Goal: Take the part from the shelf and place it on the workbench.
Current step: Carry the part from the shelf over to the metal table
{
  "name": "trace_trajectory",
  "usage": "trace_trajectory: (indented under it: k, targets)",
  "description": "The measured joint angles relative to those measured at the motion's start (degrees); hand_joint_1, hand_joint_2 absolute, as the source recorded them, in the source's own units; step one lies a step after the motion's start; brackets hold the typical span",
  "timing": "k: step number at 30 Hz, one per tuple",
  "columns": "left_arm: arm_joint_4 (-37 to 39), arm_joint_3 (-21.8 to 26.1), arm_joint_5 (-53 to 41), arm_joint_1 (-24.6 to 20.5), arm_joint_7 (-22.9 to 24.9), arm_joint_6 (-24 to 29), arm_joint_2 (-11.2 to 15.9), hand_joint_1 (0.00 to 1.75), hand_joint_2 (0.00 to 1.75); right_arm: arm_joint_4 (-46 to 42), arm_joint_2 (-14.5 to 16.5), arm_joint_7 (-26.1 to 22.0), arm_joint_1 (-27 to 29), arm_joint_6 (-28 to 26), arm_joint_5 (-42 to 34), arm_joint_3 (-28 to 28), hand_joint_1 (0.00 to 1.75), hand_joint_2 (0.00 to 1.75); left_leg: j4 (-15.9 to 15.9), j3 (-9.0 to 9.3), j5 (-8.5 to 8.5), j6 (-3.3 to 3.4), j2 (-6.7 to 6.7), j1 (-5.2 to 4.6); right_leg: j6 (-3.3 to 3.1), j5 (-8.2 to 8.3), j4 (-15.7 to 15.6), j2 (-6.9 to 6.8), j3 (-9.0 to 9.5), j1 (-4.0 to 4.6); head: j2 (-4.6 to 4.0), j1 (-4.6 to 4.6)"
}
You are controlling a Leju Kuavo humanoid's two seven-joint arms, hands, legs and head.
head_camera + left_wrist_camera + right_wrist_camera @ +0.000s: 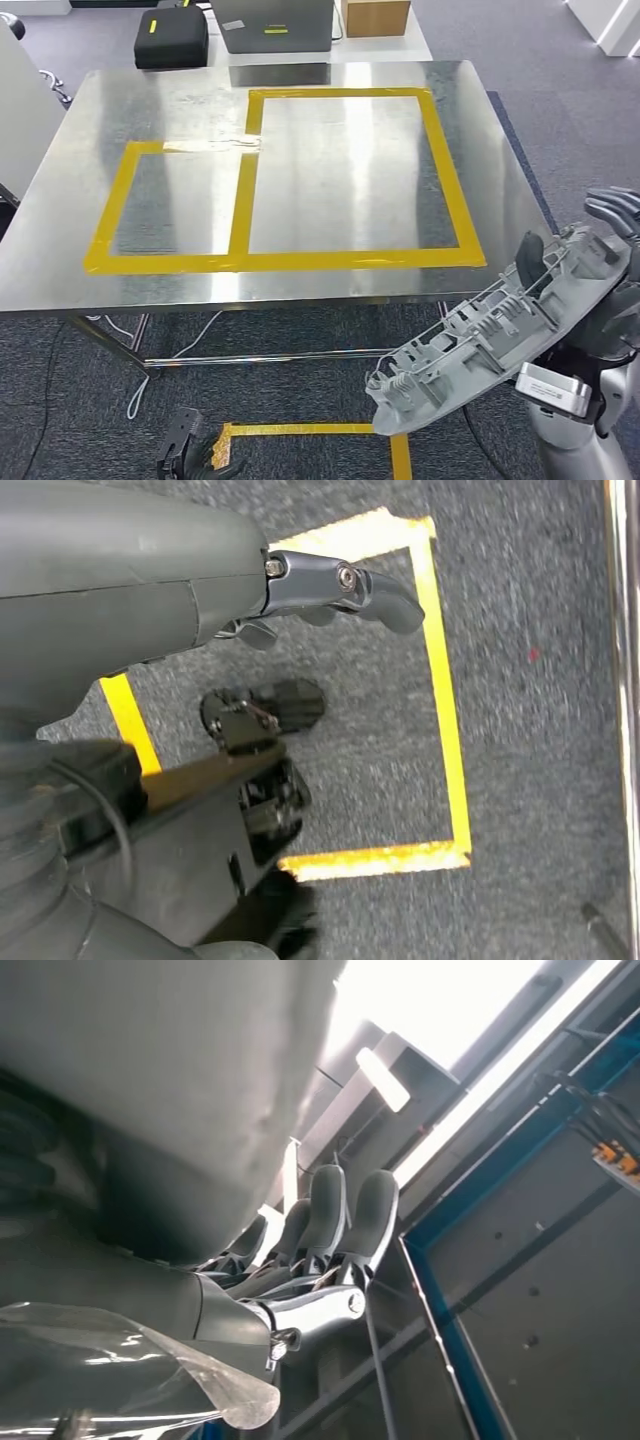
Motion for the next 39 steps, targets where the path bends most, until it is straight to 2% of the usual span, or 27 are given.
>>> trace_trajectory:
  k: [2, 3, 4, 5, 7, 8, 10, 12, 14, 16, 17, 18, 19, 21, 22, 23, 27, 28, 29, 31, 32, 33, 34, 35, 36, 37, 39]
  targets:
    - [0.00, -0.02, -0.08, 0.17, 0.03, 0.01, -0.13, 0.00, 1.75, 0.00, -0.12, 0.23, -0.05, 0.16, -0.03, -0.04, 0.79, 1.75, -0.01, 1.85, -1.63, -0.08, -0.08, 0.08, 0.29, -2.89, 1.31, -0.02, -3.64, -0.01, 0.00, 0.07]
    - [0.00, -0.03, -0.12, 0.24, 0.04, 0.01, -0.15, 0.00, 1.75, 0.00, -0.17, 0.34, -0.09, 0.24, -0.07, -0.08, 0.79, 1.75, -0.01, 2.95, -2.50, -0.16, -0.16, 0.11, 0.38, -2.69, -0.17, -0.04, -4.48, -0.02, 0.00, 0.08]
    - [0.00, -0.04, -0.13, 0.27, 0.09, 0.02, -0.16, 0.00, 1.75, 0.01, -0.24, 0.45, -0.15, 0.33, -0.10, -0.14, 0.79, 1.75, -0.01, 4.14, -3.42, -0.27, -0.25, 0.12, 0.42, -0.57, -2.86, -0.07, -4.89, -0.03, 0.00, 0.08]
    - [0.01, -0.07, -0.14, 0.31, 0.14, 0.02, -0.17, 0.00, 1.75, 0.03, -0.30, 0.55, -0.18, 0.45, -0.16, -0.20, 0.79, 1.75, 0.00, 5.28, -4.37, -0.43, -0.31, 0.10, 0.30, 3.46, -5.64, -0.16, -5.07, -0.01, 0.00, 0.08]
    - [0.02, -0.16, -0.15, 0.37, 0.30, -0.01, -0.17, 0.00, 1.75, 0.26, -0.42, 0.78, -0.33, 0.74, -0.28, -0.35, 0.79, 1.75, -0.06, 6.73, -5.90, -0.94, -0.44, 0.09, -0.40, 9.69, -9.50, -0.36, -4.86, 0.31, 0.00, -0.13]
    - [0.02, -0.26, -0.16, 0.37, 0.37, -0.02, -0.17, 0.00, 1.75, 0.37, -0.46, 0.86, -0.46, 0.85, -0.33, -0.42, 0.79, 1.75, -0.16, 7.07, -6.35, -1.21, -0.46, 0.12, -0.96, 11.01, -10.03, -0.39, -4.60, 0.55, 0.00, -0.22]
    - [0.01, -0.54, -0.22, 0.03, 0.50, -0.05, -0.18, 0.00, 1.75, 0.46, -0.52, 1.02, -1.15, 1.00, -0.43, -0.66, 0.79, 1.75, 0.10, 7.02, -6.43, -1.71, -0.42, 0.19, -1.95, 10.36, -10.61, -0.30, -3.53, 0.64, 0.01, -0.31]
    - [-0.04, -0.80, -0.41, -0.50, 0.53, -0.10, -0.30, 0.00, 1.75, 0.46, -0.61, 1.15, -1.92, 1.13, -0.50, -0.92, 0.79, 1.75, 3.91, 4.94, -5.02, -2.55, -0.06, 0.26, -2.46, 9.77, -11.55, -0.38, -2.01, 0.28, 0.01, -0.46]
    - [-0.07, -0.93, -0.64, -0.67, 0.64, -0.15, -0.40, 0.00, 1.75, 0.61, -0.74, 1.42, -2.29, 1.51, -0.51, -1.04, 0.79, 1.75, 10.96, 0.47, -5.15, -3.81, 0.45, 0.76, -2.77, 9.05, -12.61, -0.58, 0.25, -0.02, 0.00, -0.63]
    - [-0.07, -1.00, -0.81, -0.46, 0.87, -0.15, -0.43, 0.00, 1.75, 0.87, -0.88, 2.00, -2.89, 2.08, -0.51, -1.16, 0.79, 1.75, 15.47, -3.73, -8.78, -4.55, 0.67, 1.40, -2.81, 8.06, -13.27, -0.59, 2.45, -0.21, 0.00, -0.68]
    - [-0.07, -1.04, -0.87, -0.37, 0.96, -0.15, -0.43, 0.00, 1.75, 1.00, -0.96, 2.35, -3.44, 2.37, -0.55, -1.25, 0.79, 1.75, 15.66, -5.13, -10.35, -4.61, 0.70, 1.58, -2.74, 7.46, -13.43, -0.49, 3.42, -0.33, 0.00, -0.68]
    - [-0.07, -1.09, -0.90, -0.35, 1.00, -0.15, -0.43, 0.00, 1.75, 1.09, -1.04, 2.69, -4.10, 2.62, -0.61, -1.35, 0.79, 1.75, 14.49, -5.99, -10.64, -4.52, 0.71, 1.67, -2.63, 6.81, -13.51, -0.38, 4.34, -0.44, 0.00, -0.70]
    - [-0.07, -1.14, -0.92, -0.36, 1.01, -0.15, -0.43, 0.00, 1.75, 1.16, -1.11, 2.95, -4.74, 2.84, -0.71, -1.48, 0.79, 1.75, 12.04, -6.37, -8.94, -4.27, 0.72, 1.68, -2.40, 6.11, -13.53, -0.30, 5.22, -0.51, 0.00, -0.70]
    - [-0.06, -1.23, -0.92, -0.23, 1.02, -0.15, -0.33, 0.00, 1.75, 1.34, -1.17, 3.18, -5.58, 3.07, -0.85, -1.64, 0.79, 1.75, 5.53, -6.47, -0.91, -3.36, 0.68, 1.38, -1.82, 4.68, -13.42, -0.17, 6.58, -0.49, 0.00, -0.67]
    - [-0.05, -1.28, -0.92, -0.10, 1.07, -0.15, -0.28, 0.00, 1.75, 1.48, -1.21, 3.22, -5.83, 3.13, -0.90, -1.71, 0.79, 1.75, 3.28, -6.39, 2.52, -3.01, 0.68, 1.19, -1.42, 3.98, -13.29, -0.09, 6.98, -0.42, 0.00, -0.66]
    - [-0.05, -1.33, -0.97, -0.01, 1.11, -0.15, -0.25, 0.00, 1.75, 1.62, -1.26, 3.28, -5.99, 3.18, -0.90, -1.74, 0.79, 1.75, 2.17, -6.37, 4.60, -2.75, 0.68, 1.02, -1.09, 3.42, -13.24, -0.03, 7.06, -0.38, 0.00, -0.68]
    - [-0.08, -1.39, -1.27, -0.63, 1.21, -0.12, -0.34, 0.00, 1.75, 1.89, -1.78, 3.70, -7.70, 3.36, -1.00, -2.19, 0.79, 1.75, 1.45, -5.52, 4.53, -2.14, 0.65, 1.08, 0.08, 1.53, -12.54, -0.20, 7.17, -0.48, 0.00, -0.60]
    - [-0.09, -1.39, -1.29, -0.86, 1.22, -0.11, -0.37, 0.00, 1.75, 1.95, -1.99, 3.89, -8.36, 3.44, -1.06, -2.44, 0.79, 1.75, 1.12, -5.20, 4.38, -1.89, 0.65, 1.21, 0.25, 0.36, -10.38, -0.25, 6.04, -0.48, 0.00, -0.52]
    - [-0.09, -1.39, -1.32, -1.04, 1.22, -0.10, -0.44, 0.00, 1.75, 2.06, -2.18, 4.03, -8.88, 3.56, -1.15, -2.69, 0.79, 1.75, 0.99, -4.98, 4.21, -1.65, 0.64, 1.26, 0.35, -1.11, -6.92, -0.28, 3.90, -0.48, 0.00, -0.44]
    - [-0.09, -1.44, -1.42, -1.17, 1.27, -0.12, -0.61, 0.00, 1.75, 2.37, -2.44, 4.30, -9.41, 3.80, -1.39, -3.05, 0.79, 1.75, 0.99, -4.83, 3.83, -1.37, 0.62, 1.25, 0.52, -3.37, 0.80, -0.26, -1.45, -0.46, 0.00, -0.38]
    - [-0.09, -1.46, -1.46, -1.13, 1.31, -0.12, -0.67, 0.00, 1.75, 2.57, -2.52, 4.37, -9.47, 3.90, -1.49, -3.17, 0.79, 1.75, 1.01, -4.72, 3.63, -1.34, 0.59, 1.25, 0.62, -3.06, 2.84, -0.26, -3.46, -0.47, 0.00, -0.38]
    - [-0.09, -1.47, -1.52, -1.11, 1.35, -0.12, -0.69, 0.00, 1.75, 2.76, -2.57, 4.41, -9.57, 3.97, -1.57, -3.28, 0.79, 1.75, 1.05, -4.54, 3.43, -1.38, 0.53, 1.27, 0.70, -1.46, 2.66, -0.28, -4.41, -0.51, 0.00, -0.38]
    - [-0.09, -1.48, -1.63, -1.11, 1.38, -0.11, -0.70, 0.00, 1.75, 2.94, -2.61, 4.44, -9.78, 4.02, -1.61, -3.39, 0.79, 1.75, 1.12, -4.30, 3.21, -1.51, 0.46, 1.30, 0.78, 1.19, 0.29, -0.31, -4.25, -0.57, 0.00, -0.38]
    - [-0.09, -1.50, -1.73, -1.14, 1.39, -0.11, -0.71, 0.00, 1.75, 3.08, -2.65, 4.48, -10.09, 4.07, -1.62, -3.53, 0.79, 1.75, 1.22, -4.06, 2.96, -1.72, 0.37, 1.31, 0.84, 4.11, -3.46, -0.37, -3.33, -0.64, 0.00, -0.38]
    - [-0.09, -1.52, -1.84, -1.20, 1.40, -0.11, -0.71, 0.00, 1.75, 3.23, -2.69, 4.56, -10.52, 4.14, -1.62, -3.66, 0.79, 1.75, 1.42, -3.91, 2.72, -2.00, 0.28, 1.21, 0.86, 6.20, -6.98, -0.44, -2.17, -0.63, 0.00, -0.38]
    - [-0.09, -1.58, -1.95, -1.26, 1.43, -0.11, -0.70, 0.00, 1.75, 3.40, -2.74, 4.67, -11.00, 4.28, -1.61, -3.78, 0.79, 1.75, 1.60, -3.88, 2.57, -2.30, 0.20, 1.12, 0.67, 7.49, -9.54, -0.44, -1.16, -0.60, 0.00, -0.41]
    - [-0.09, -1.82, -2.08, -1.31, 1.58, -0.15, -0.64, 0.00, 1.75, 3.79, -2.83, 5.11, -11.94, 4.83, -1.58, -3.98, 0.79, 1.75, 1.90, -4.01, 2.49, -2.26, 0.13, 0.82, 0.22, 7.90, -11.16, -0.34, -0.34, -0.54, 0.00, -0.48]
